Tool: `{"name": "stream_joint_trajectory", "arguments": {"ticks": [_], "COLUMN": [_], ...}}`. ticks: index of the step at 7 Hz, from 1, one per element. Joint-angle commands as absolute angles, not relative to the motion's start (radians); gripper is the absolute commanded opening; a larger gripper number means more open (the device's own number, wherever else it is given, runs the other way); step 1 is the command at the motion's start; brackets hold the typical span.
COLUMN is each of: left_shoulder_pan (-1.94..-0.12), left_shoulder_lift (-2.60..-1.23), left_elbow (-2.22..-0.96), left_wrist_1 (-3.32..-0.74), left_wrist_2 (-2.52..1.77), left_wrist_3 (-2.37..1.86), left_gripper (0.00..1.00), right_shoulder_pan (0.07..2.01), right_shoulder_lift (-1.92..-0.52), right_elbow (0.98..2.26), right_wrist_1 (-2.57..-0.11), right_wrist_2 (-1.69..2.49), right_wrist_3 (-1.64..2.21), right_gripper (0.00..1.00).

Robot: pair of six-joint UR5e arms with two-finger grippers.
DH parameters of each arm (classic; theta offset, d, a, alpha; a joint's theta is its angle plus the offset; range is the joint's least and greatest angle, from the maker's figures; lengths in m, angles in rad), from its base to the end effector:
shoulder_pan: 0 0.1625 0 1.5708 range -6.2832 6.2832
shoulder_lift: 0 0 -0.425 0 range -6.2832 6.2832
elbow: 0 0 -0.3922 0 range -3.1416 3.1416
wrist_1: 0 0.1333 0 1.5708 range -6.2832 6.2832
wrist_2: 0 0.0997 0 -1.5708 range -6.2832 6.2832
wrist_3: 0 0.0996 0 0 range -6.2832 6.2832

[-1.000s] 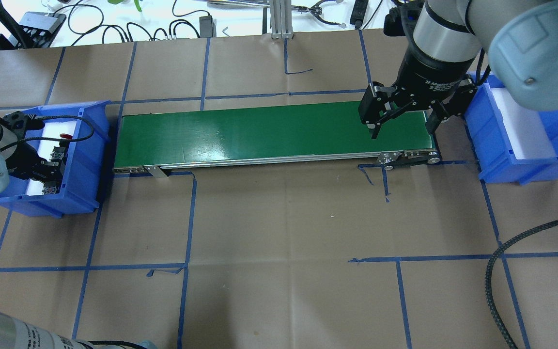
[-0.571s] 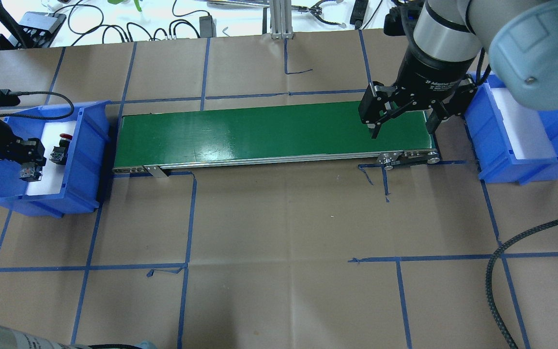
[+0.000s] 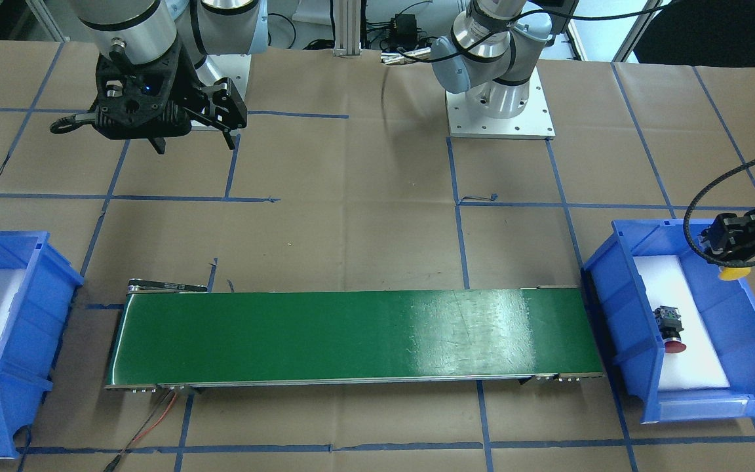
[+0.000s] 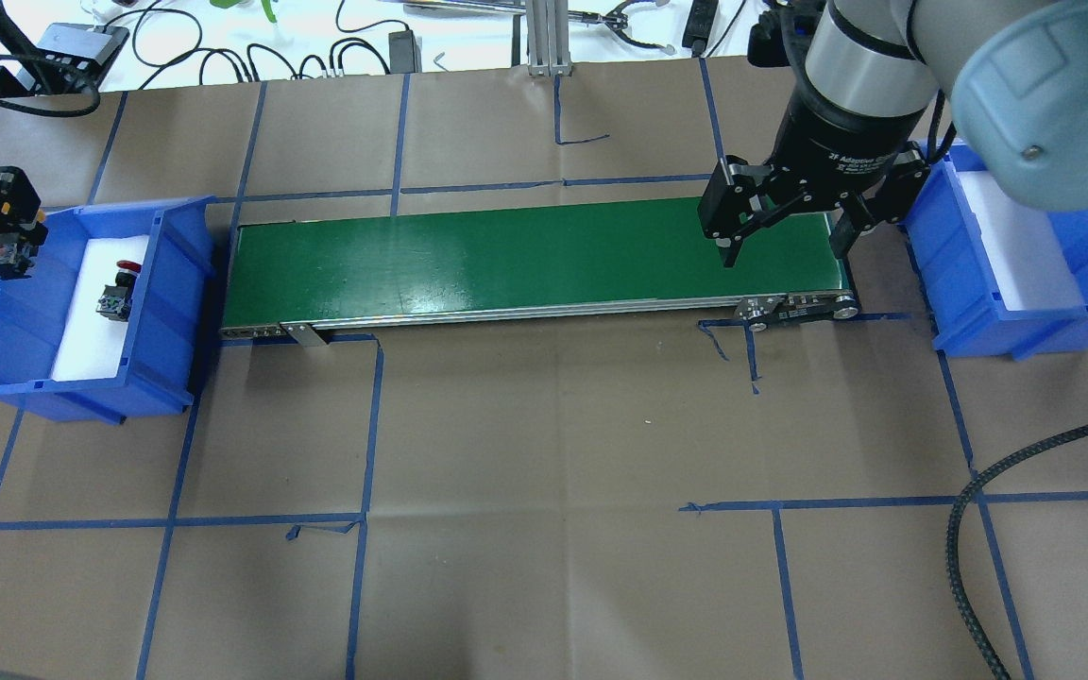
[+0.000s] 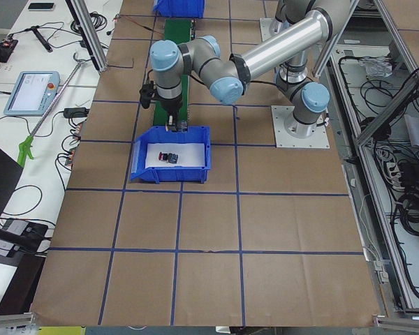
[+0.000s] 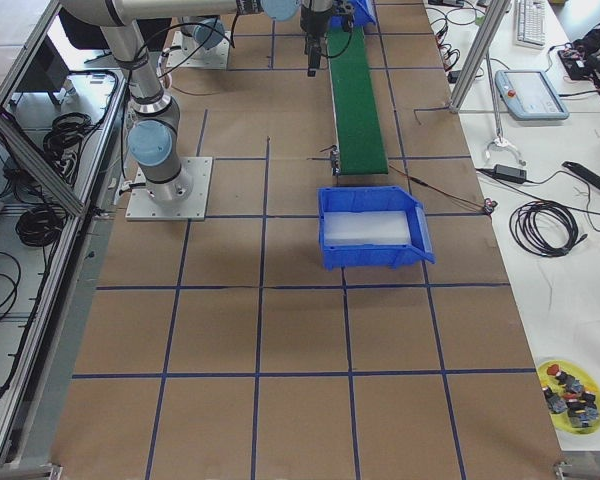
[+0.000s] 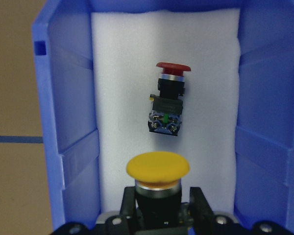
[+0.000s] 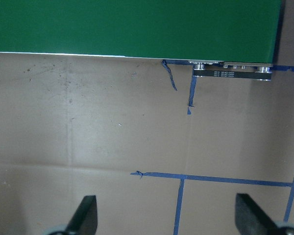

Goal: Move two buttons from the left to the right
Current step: 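Carry the yellow button with the left gripper onto the conveyor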

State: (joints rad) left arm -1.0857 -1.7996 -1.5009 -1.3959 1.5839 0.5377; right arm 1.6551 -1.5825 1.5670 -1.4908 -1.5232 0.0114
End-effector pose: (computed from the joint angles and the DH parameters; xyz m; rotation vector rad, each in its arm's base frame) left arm 0.1560 -0.5790 0.4164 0.0819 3.1212 -0.0117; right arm 0.1780 -0.4669 0.4878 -0.1104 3.0935 0.1033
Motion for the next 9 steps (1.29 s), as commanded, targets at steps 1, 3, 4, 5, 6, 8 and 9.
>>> {"name": "stream_joint_trajectory", "arguments": {"ticks": [1, 3, 4, 5, 6, 8, 9], "left_shoulder_pan": [-1.256, -1.401, -1.454, -1.488, -1.499, -1.499, -1.499], "left_shoulder_lift": [-1.819, -1.897, -1.932, -1.966, -1.995, -2.0, -1.996], "left_elbow": [-1.482, -1.483, -1.492, -1.517, -1.534, -1.583, -1.604], "left_wrist_1": [-1.397, -1.33, -1.3, -1.234, -1.186, -1.178, -1.167], "left_wrist_2": [1.583, 1.586, 1.583, 1.583, 1.585, 1.583, 1.582], "left_wrist_3": [0.357, 0.174, 0.081, 0.06, 0.058, 0.067, 0.071], "left_gripper": [0.0, 0.0, 0.0, 0.0, 0.0, 0.0, 0.0], "right_shoulder_pan": [1.655, 1.654, 1.652, 1.654, 1.652, 1.654, 1.652], "right_shoulder_lift": [-1.579, -1.58, -1.58, -1.578, -1.58, -1.578, -1.578], "right_elbow": [1.565, 1.565, 1.566, 1.566, 1.566, 1.566, 1.566], "right_wrist_1": [-1.493, -1.491, -1.493, -1.493, -1.493, -1.493, -1.493], "right_wrist_2": [-1.522, -1.523, -1.523, -1.523, -1.523, -1.523, -1.523], "right_wrist_3": [0.012, 0.011, 0.011, 0.011, 0.011, 0.011, 0.011], "right_gripper": [1.0, 1.0, 1.0, 1.0, 1.0, 1.0, 1.0]}}
